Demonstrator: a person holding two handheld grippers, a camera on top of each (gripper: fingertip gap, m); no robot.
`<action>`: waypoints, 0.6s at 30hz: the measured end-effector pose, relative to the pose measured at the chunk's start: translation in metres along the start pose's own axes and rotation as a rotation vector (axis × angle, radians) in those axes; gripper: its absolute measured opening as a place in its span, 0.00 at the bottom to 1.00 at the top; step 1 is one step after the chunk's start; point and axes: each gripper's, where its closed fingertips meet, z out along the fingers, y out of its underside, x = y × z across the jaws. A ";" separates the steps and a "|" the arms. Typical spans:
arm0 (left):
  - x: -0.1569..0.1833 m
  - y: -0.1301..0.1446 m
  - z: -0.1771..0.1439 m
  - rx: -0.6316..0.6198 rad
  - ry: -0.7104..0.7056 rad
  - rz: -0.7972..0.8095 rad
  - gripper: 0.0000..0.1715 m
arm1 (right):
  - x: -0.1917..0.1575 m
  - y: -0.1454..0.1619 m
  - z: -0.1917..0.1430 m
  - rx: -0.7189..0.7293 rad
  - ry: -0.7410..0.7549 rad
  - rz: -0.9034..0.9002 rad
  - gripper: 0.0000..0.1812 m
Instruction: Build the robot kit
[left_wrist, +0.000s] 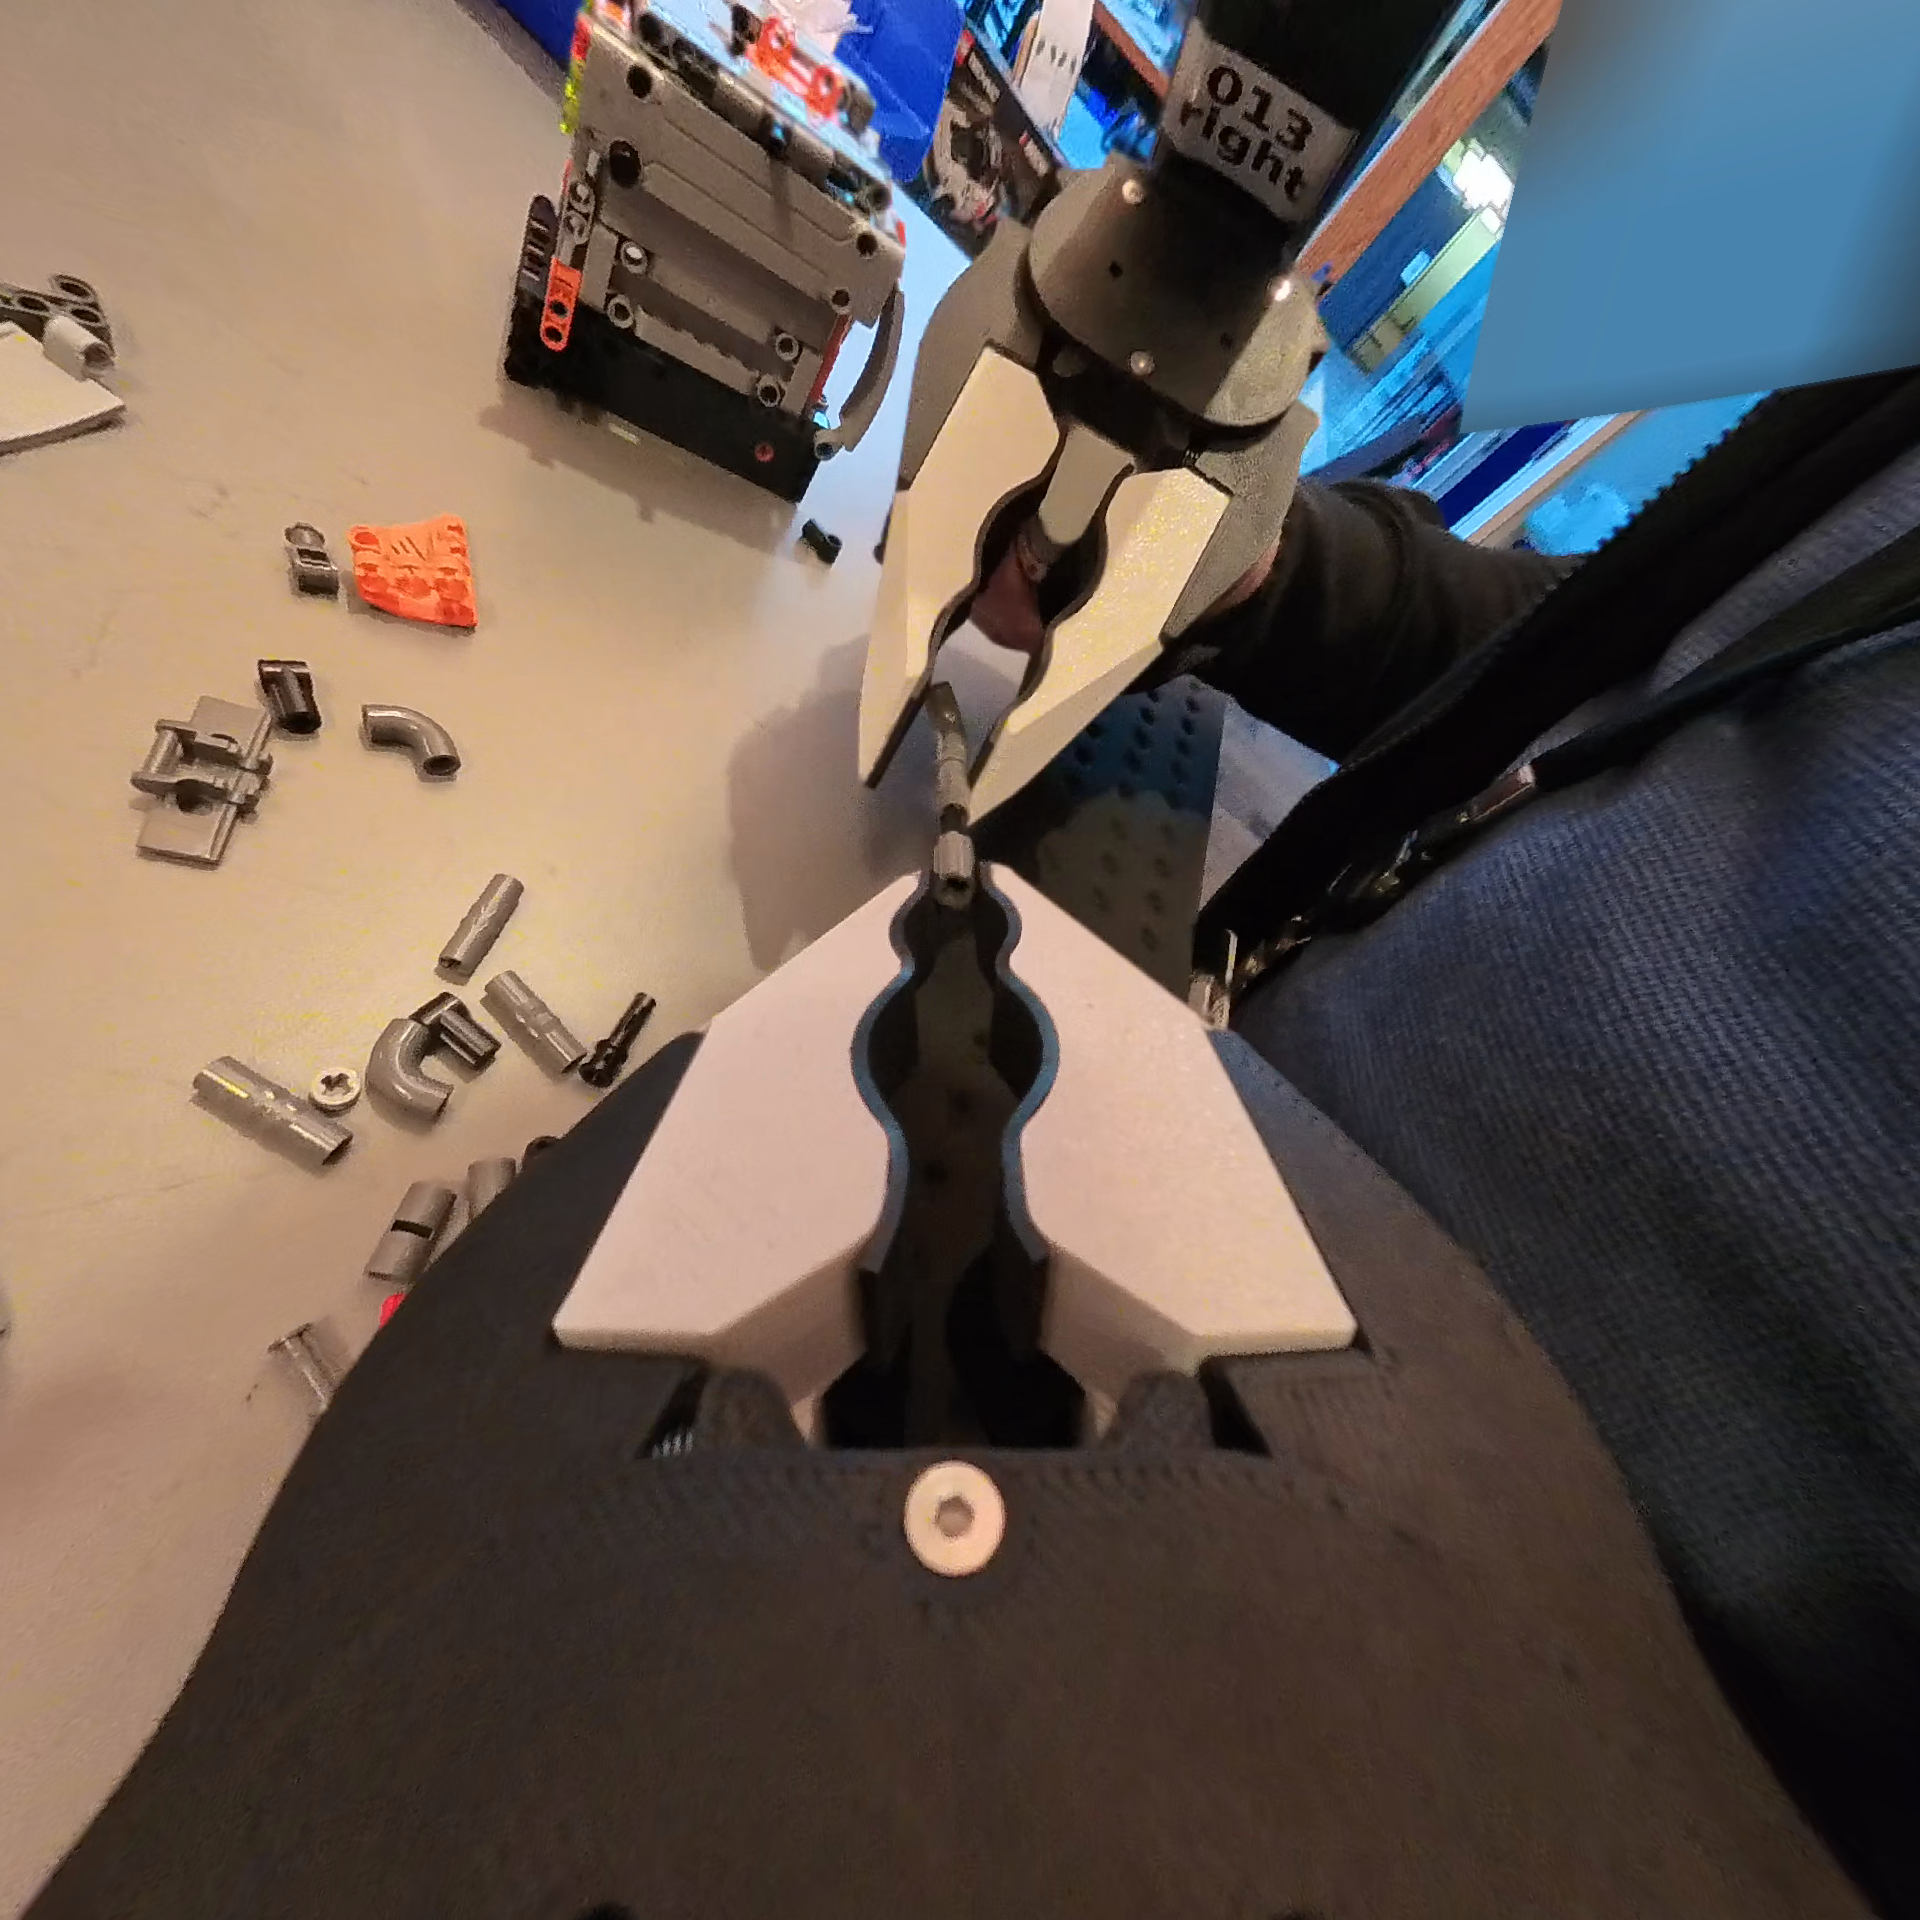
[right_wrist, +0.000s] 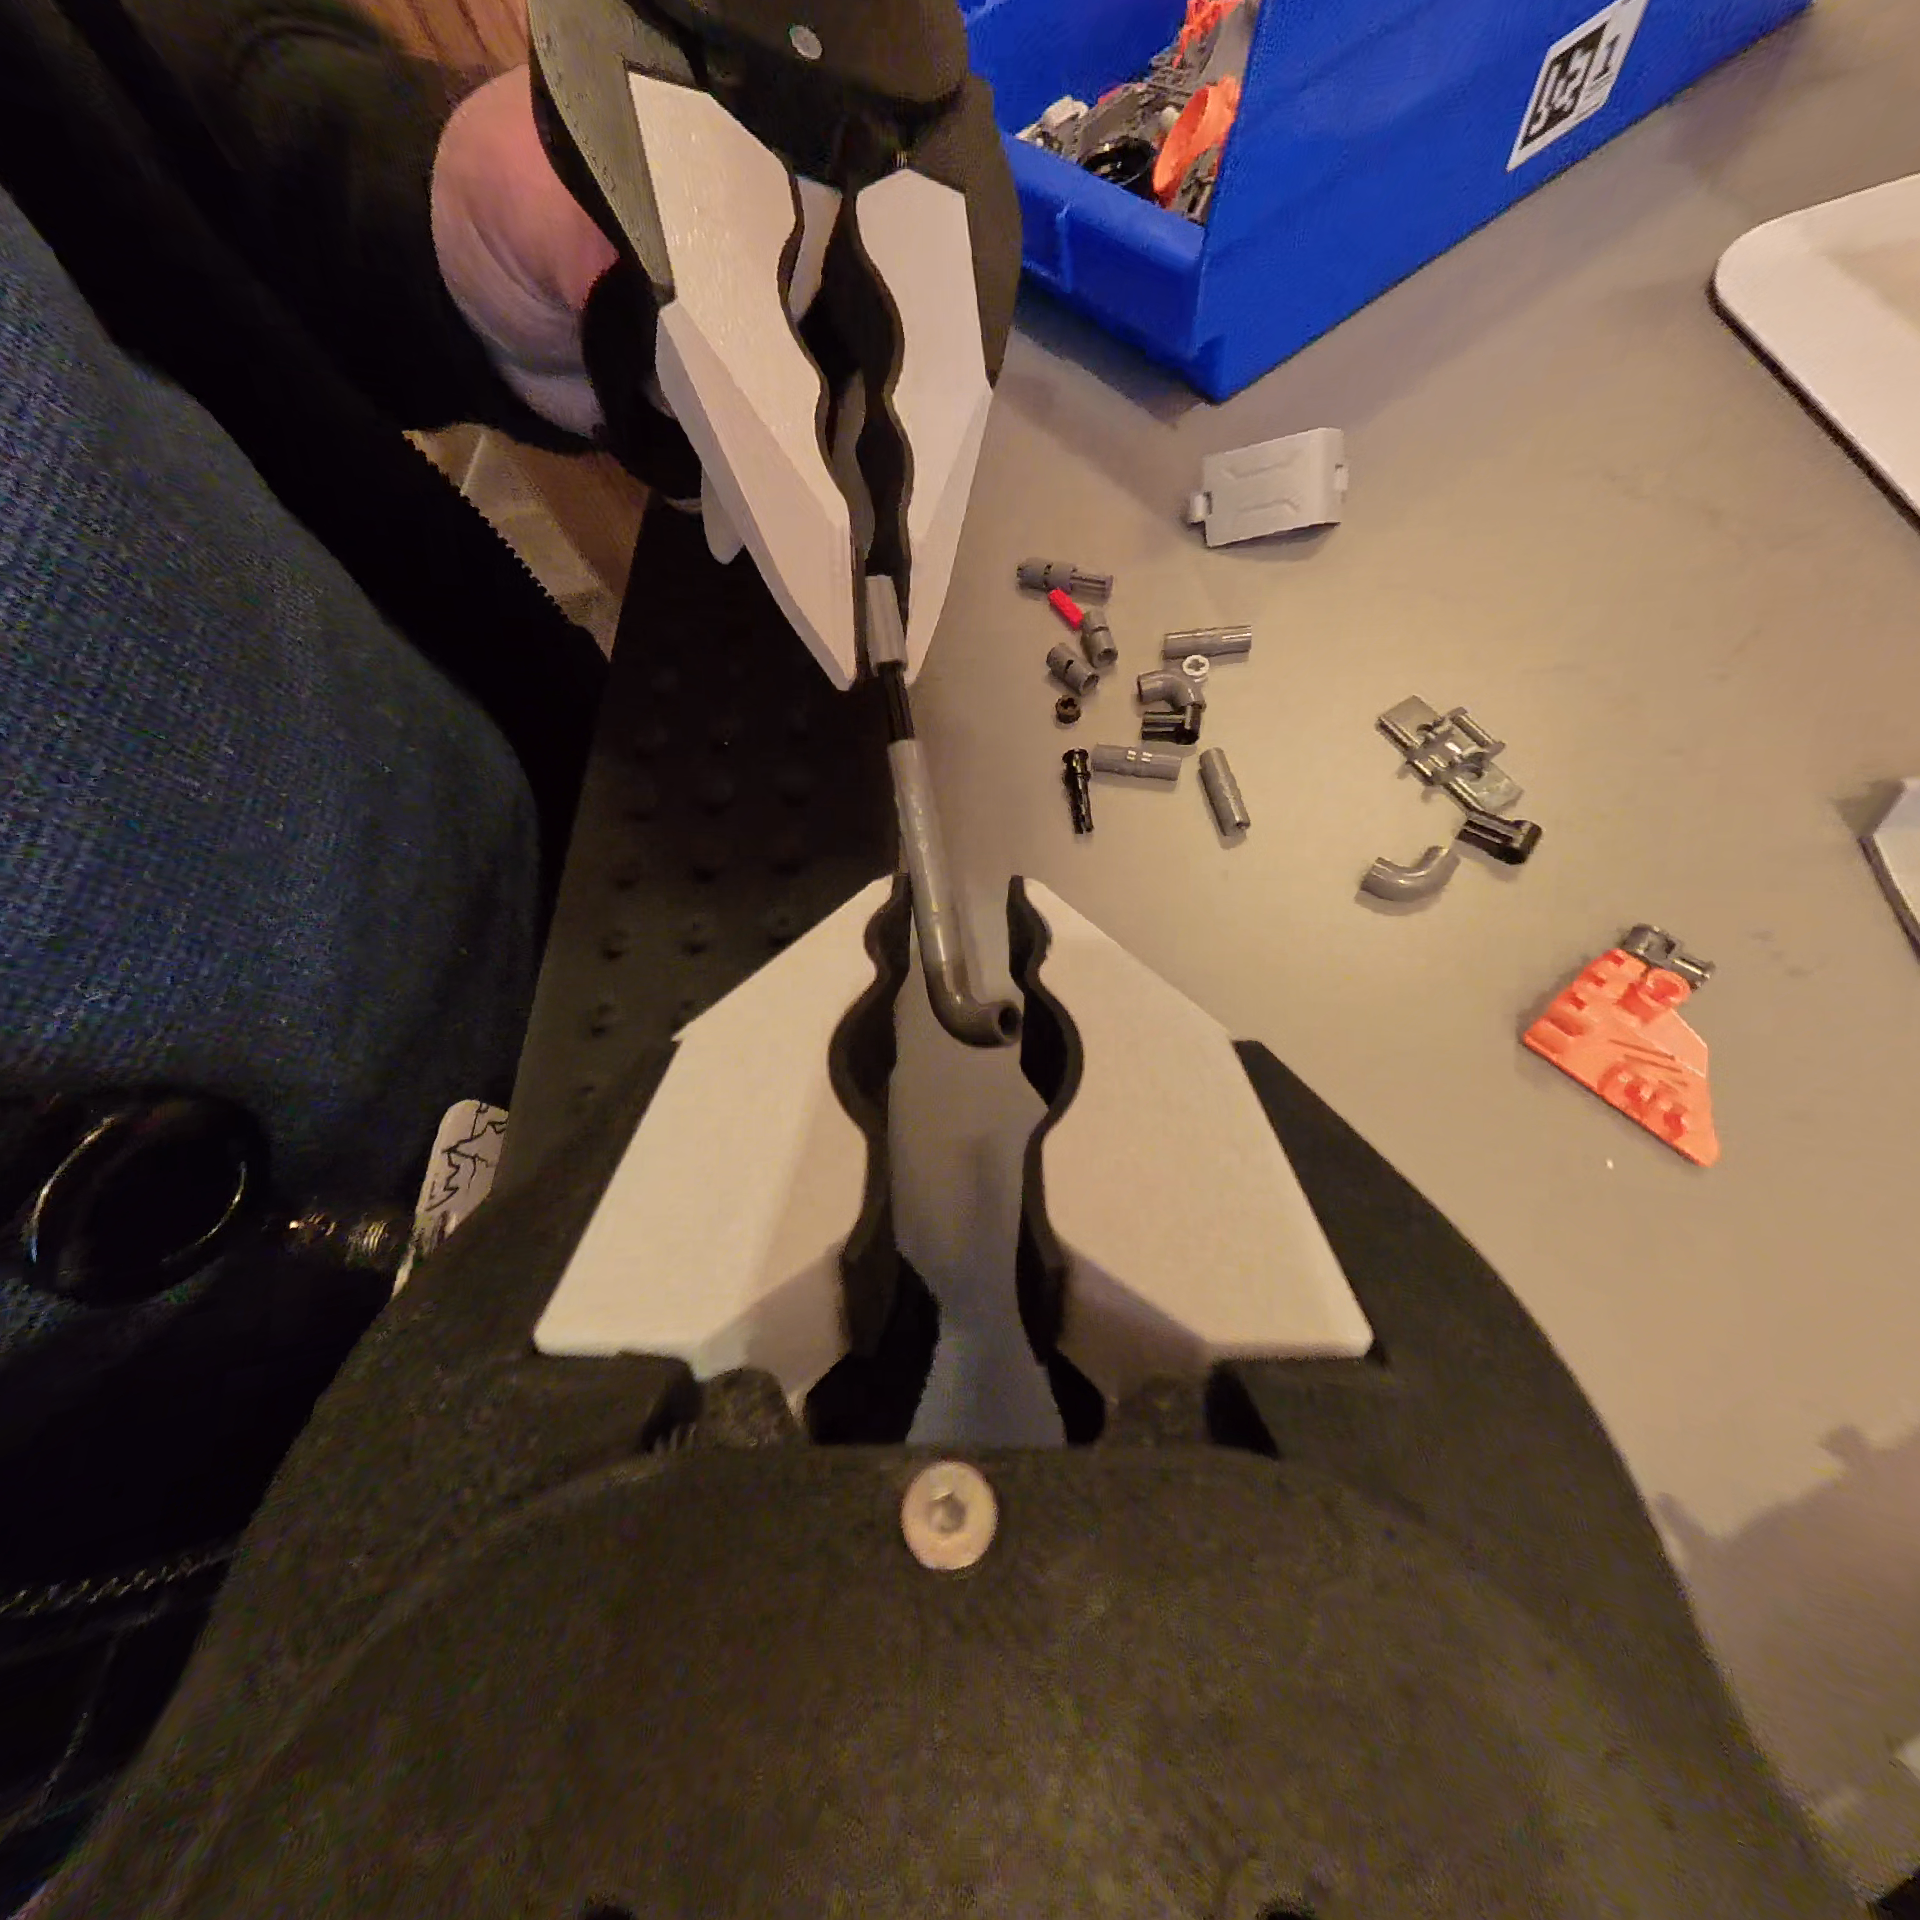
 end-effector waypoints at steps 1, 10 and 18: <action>0.000 -0.001 0.000 0.010 0.007 -0.010 0.02 | 0.001 0.001 -0.001 -0.002 0.007 0.000 0.08; -0.003 -0.007 -0.001 0.083 0.084 -0.120 0.02 | 0.005 0.001 -0.011 0.018 0.059 0.000 0.11; -0.001 -0.008 -0.001 0.093 0.093 -0.129 0.02 | 0.004 -0.011 -0.013 -0.009 0.146 -0.151 0.13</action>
